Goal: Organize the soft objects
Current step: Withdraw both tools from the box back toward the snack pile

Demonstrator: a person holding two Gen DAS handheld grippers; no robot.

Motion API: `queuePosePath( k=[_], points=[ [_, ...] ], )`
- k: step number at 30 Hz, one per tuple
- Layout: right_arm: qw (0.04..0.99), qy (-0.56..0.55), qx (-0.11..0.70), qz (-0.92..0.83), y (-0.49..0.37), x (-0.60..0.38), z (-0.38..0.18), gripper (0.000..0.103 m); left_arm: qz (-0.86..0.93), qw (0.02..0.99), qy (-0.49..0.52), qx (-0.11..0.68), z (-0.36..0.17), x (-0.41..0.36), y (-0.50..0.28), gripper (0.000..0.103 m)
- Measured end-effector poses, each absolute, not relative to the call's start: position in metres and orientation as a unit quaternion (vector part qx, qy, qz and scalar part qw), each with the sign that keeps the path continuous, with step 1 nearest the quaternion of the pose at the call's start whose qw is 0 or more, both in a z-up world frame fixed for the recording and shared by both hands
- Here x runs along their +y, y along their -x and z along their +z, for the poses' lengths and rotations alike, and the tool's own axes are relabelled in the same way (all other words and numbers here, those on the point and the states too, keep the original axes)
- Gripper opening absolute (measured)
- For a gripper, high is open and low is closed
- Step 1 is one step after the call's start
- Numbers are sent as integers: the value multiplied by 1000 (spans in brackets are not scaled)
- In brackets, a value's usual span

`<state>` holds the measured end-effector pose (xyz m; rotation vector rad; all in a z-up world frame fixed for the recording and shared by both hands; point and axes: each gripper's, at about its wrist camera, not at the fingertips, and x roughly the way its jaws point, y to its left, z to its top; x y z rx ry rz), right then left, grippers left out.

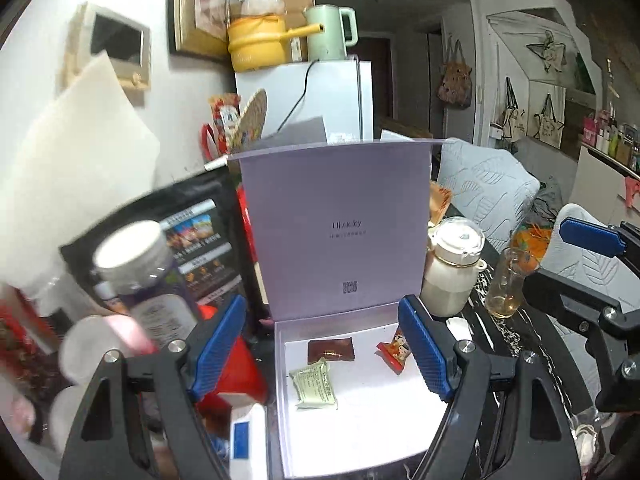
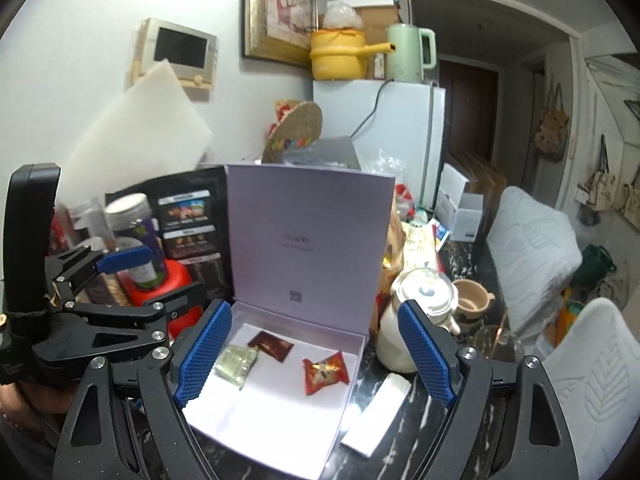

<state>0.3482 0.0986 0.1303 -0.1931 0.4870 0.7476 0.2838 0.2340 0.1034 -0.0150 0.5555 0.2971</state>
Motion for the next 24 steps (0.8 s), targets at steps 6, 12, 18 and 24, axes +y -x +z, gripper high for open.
queuePosePath(
  k=[6,12,18,24],
  points=[
    [901,92,215,364,-310,82,148,86,145,956,-3,256,123,216,-246,79],
    [904,84,204,365,-273,58,158,86,146,960,-1,238,135,199,-207,79],
    [909,82,202,356,-237,34,156,86,129,962,0,241,128,180,-172,82],
    [912,84,211,341,-205,16,147,86,113,963,1,245,115,163,-141,82]
  ],
)
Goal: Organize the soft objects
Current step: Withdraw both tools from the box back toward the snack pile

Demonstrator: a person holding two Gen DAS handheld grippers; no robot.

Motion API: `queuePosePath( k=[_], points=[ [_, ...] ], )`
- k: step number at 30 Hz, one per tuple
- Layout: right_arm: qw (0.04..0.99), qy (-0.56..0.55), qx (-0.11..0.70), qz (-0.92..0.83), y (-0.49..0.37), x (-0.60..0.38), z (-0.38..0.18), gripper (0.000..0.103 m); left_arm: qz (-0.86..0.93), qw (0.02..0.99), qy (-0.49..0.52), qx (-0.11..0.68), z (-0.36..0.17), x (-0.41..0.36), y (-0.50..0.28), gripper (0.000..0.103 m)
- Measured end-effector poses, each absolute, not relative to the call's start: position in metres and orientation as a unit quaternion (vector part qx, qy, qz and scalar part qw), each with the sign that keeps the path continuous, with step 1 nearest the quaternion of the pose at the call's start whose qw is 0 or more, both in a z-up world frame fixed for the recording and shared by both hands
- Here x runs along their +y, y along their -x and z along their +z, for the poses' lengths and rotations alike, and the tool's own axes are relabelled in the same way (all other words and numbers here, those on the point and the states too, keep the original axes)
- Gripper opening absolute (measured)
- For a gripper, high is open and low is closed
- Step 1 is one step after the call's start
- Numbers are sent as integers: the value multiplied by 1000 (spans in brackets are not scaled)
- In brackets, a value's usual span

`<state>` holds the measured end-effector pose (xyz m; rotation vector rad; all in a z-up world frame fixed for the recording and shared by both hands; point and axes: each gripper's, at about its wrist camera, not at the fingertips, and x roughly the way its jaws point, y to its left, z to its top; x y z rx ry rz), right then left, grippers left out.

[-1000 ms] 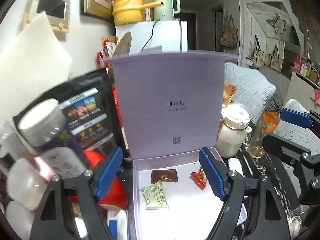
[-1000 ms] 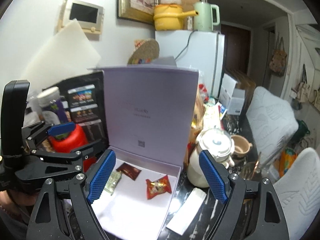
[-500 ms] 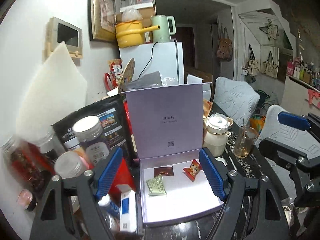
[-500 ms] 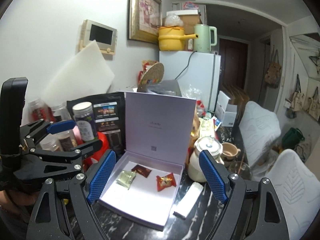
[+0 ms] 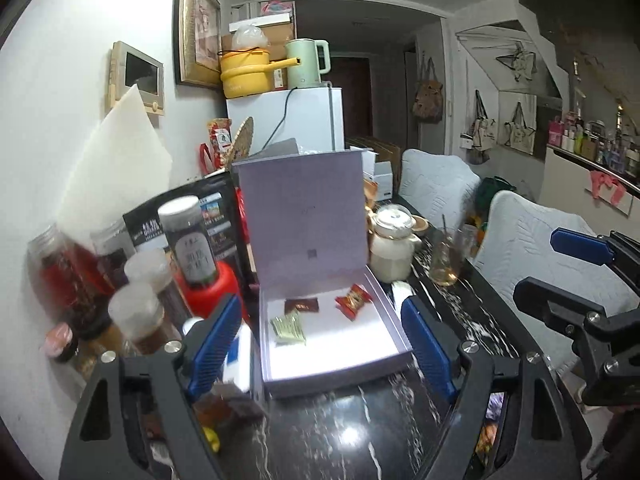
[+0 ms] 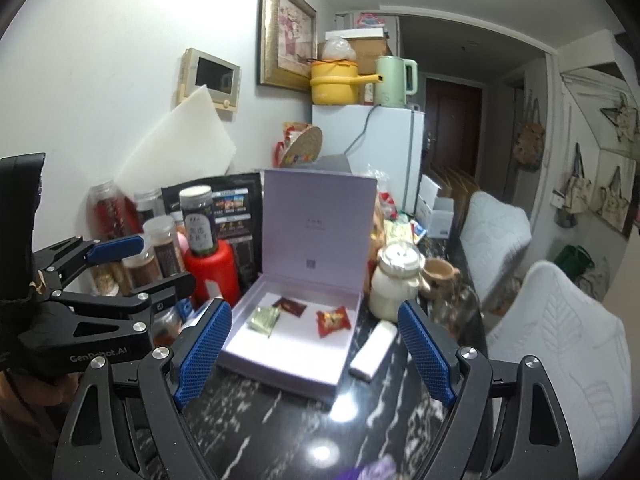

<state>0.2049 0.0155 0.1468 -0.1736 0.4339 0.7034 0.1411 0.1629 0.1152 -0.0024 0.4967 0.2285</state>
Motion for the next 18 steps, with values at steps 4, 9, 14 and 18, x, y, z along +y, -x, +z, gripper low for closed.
queuePosePath(
  k=[4,9,14,18],
  points=[
    [914,82,218,331,-180,2,136,86,102,962,5,253,105,153,-122,82],
    [915,77,227,325,-152,-10,124,86,80,963,3,259,95,138,-100,82],
    [913,74,242,319,-125,-21,109,86,55,964,-4,262,85,125,-76,82],
    [914,68,249,312,-103,-30,95,86,31,963,0,267,76,113,-63,82]
  ],
)
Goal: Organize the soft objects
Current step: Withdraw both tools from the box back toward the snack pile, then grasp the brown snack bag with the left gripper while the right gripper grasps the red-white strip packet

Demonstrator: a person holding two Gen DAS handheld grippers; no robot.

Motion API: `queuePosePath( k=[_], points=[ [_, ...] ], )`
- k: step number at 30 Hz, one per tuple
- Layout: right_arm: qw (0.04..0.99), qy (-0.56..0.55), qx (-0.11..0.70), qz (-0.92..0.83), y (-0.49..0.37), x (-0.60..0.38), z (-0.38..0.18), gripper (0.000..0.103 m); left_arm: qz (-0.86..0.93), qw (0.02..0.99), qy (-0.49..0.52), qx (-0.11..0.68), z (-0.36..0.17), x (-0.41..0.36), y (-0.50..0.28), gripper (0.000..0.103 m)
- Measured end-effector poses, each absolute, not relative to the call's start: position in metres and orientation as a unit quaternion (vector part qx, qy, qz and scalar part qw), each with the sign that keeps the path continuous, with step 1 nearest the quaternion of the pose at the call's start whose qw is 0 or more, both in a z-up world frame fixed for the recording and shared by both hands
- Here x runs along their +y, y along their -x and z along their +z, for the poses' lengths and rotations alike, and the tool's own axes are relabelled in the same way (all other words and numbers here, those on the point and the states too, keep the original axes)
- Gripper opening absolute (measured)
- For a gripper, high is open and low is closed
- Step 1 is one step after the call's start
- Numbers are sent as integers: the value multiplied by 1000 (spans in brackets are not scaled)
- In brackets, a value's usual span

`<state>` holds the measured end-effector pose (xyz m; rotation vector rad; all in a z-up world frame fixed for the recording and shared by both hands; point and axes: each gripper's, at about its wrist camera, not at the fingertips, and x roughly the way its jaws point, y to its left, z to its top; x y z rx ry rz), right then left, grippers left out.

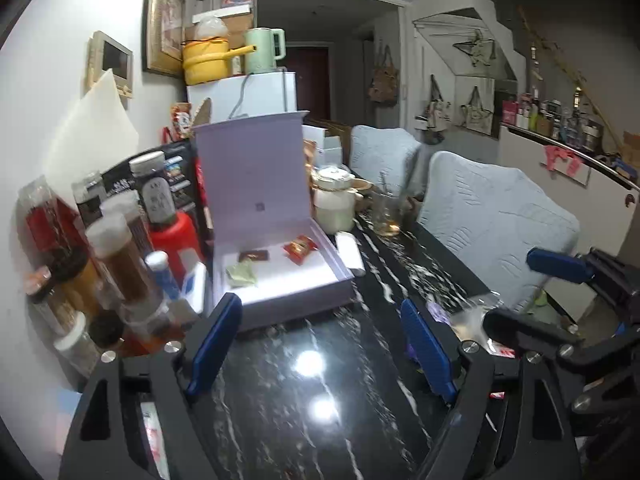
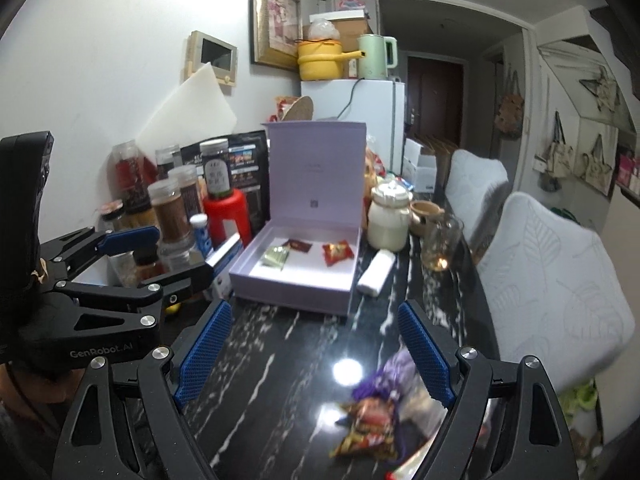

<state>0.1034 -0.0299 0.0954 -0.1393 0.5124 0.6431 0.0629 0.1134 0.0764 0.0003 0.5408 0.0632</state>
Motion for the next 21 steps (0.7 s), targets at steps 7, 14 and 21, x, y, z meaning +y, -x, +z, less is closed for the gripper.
queuePosePath(
  k=[7,14,21],
  points=[
    [917,41,274,288,-79,-55,75,86,-10,964,5,267,68,90,-50,82],
    [931,27,281,231,-64,-95,62,86,-40,959,-7,280,56,62,-53,82],
    [934,14,300,192,-69,-128,47,86,-67,949,-6,309,35,40,-73,82]
  ],
)
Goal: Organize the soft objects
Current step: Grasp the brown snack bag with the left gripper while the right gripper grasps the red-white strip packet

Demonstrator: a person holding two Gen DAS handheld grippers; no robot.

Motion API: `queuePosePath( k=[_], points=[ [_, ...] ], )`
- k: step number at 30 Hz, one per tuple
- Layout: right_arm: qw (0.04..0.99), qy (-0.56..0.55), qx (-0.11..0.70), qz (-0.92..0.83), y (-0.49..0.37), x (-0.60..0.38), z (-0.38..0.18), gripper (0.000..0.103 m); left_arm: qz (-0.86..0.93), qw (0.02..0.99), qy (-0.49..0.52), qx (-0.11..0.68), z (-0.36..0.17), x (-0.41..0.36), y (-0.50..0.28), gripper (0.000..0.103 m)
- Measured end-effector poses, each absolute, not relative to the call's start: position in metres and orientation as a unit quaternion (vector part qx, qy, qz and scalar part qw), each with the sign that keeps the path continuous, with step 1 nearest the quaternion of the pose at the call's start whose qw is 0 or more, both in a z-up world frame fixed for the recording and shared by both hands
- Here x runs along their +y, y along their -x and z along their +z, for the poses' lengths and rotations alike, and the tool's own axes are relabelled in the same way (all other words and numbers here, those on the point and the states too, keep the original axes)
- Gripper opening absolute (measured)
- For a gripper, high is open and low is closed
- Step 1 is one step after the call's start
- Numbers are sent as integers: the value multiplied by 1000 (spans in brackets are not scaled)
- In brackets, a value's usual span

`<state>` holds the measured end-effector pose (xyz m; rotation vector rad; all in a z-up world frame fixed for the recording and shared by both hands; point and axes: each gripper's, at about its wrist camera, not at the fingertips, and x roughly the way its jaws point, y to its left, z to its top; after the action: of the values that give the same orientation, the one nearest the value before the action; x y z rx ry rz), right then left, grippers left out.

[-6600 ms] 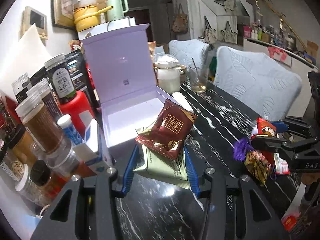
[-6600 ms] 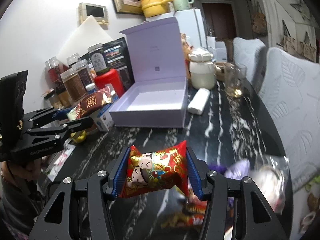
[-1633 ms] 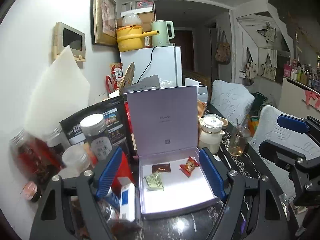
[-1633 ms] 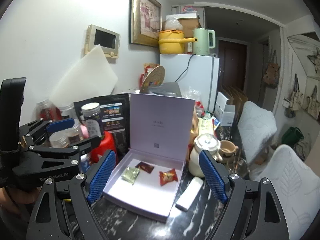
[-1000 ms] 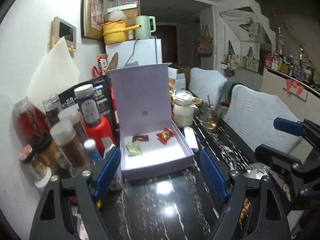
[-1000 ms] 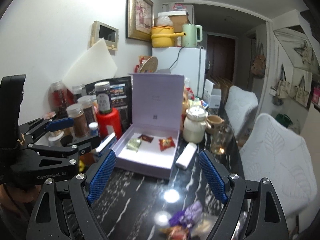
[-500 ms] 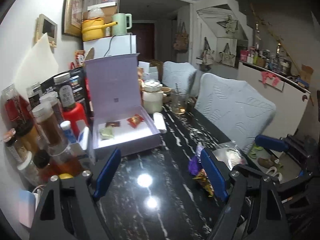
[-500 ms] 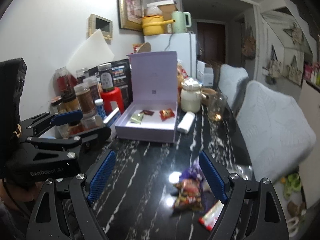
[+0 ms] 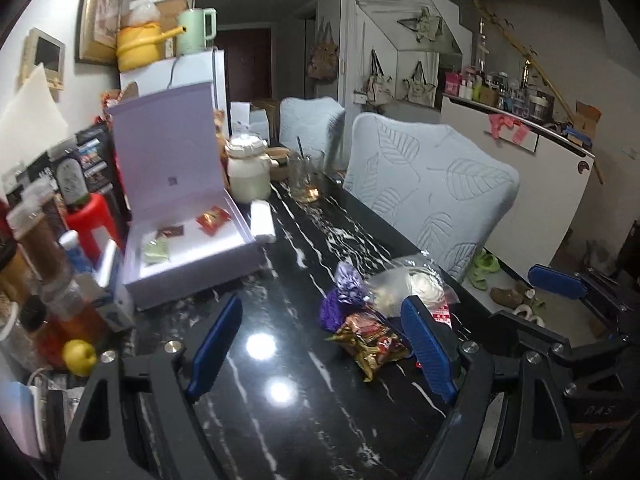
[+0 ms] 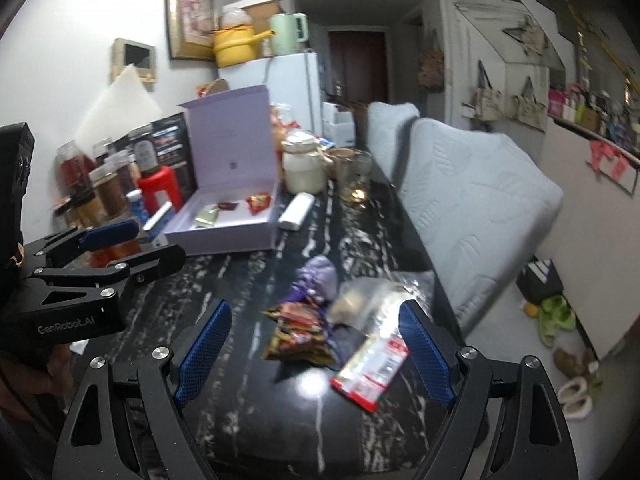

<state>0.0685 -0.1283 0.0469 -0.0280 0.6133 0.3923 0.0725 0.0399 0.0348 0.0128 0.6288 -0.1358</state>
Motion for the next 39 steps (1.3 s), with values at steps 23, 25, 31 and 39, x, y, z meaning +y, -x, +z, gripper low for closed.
queuePosePath(
  k=[23,25,31,39],
  points=[
    [913,-50,374,152,-130,-176,-35,86,-89,897,-11,433,-69,2,-146,82],
    [910,-56,382,151,-137,-177,-41,86,-83,892,-12,445,-78,5,-152,82],
    [906,-63,391,147,-149,-181,-49,86,-85,889,10,450,-87,20,-157,82],
    [903,-67,396,154,-158,-179,-54,86,-59,894,6,444,-87,39,-152,82]
  ],
)
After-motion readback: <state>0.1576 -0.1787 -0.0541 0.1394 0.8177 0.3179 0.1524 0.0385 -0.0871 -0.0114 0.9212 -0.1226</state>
